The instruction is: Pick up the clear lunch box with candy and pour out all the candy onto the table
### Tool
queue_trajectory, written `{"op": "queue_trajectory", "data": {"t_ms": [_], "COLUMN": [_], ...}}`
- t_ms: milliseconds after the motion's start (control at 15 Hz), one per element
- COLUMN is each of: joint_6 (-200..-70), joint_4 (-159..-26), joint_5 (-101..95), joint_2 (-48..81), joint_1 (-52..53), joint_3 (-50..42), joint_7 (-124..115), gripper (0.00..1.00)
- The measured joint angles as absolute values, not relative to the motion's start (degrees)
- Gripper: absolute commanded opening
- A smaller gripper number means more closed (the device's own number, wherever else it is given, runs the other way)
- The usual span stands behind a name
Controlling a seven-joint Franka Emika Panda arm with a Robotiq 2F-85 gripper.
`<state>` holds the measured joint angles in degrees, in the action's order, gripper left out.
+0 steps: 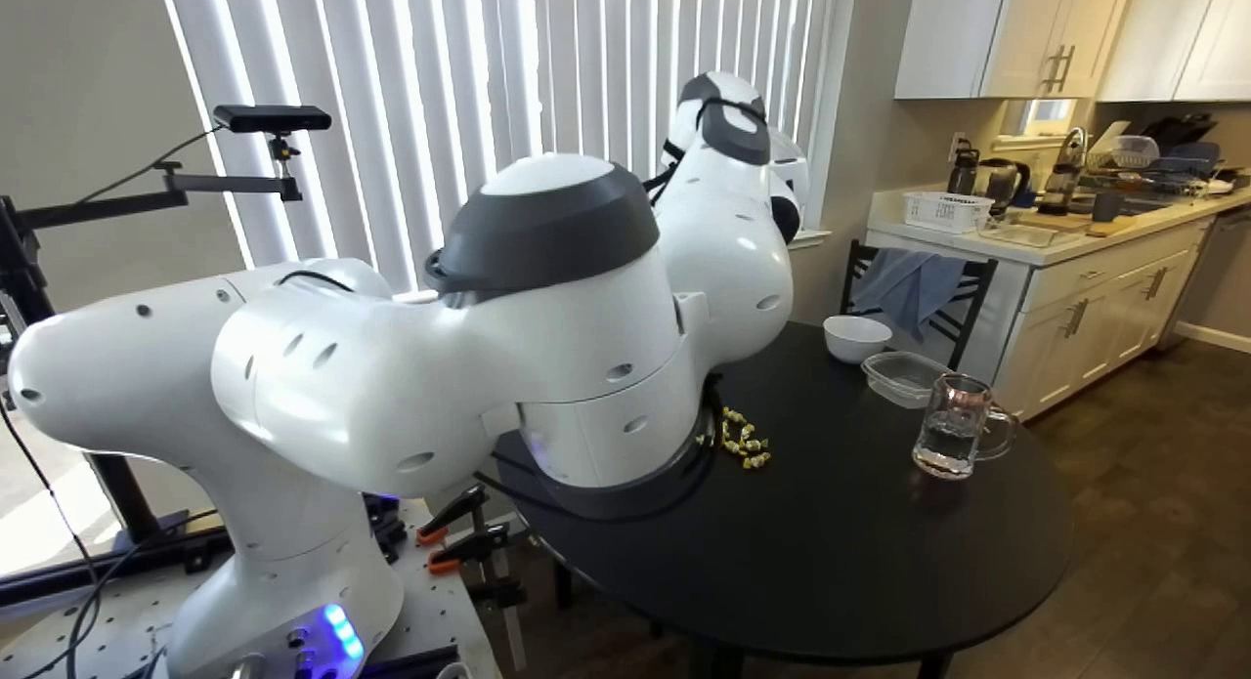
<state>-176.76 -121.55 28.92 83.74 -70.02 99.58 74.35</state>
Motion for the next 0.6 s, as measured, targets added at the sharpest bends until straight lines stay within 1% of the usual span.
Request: {"op": "queue_trajectory", "data": {"t_ms": [133,267,400,600], "joint_6": [-172.79,-168.83,-165.66,-161.73], "joint_4": [-118.41,-116.21,-115.36,-114.61], "joint_5": [37.07,45.65,53.94,61.56], "joint_2": [83.73,83.71,83.75,83.9], "joint_1": [-70.4,-70.23,-69.55,-66.95], "joint_3": [102.46,102.11,98.4,89.5], "joint_7": [82.13,89.6,94.69,95.97], "gripper": [0.01,0.01,0.01,0.01]}}
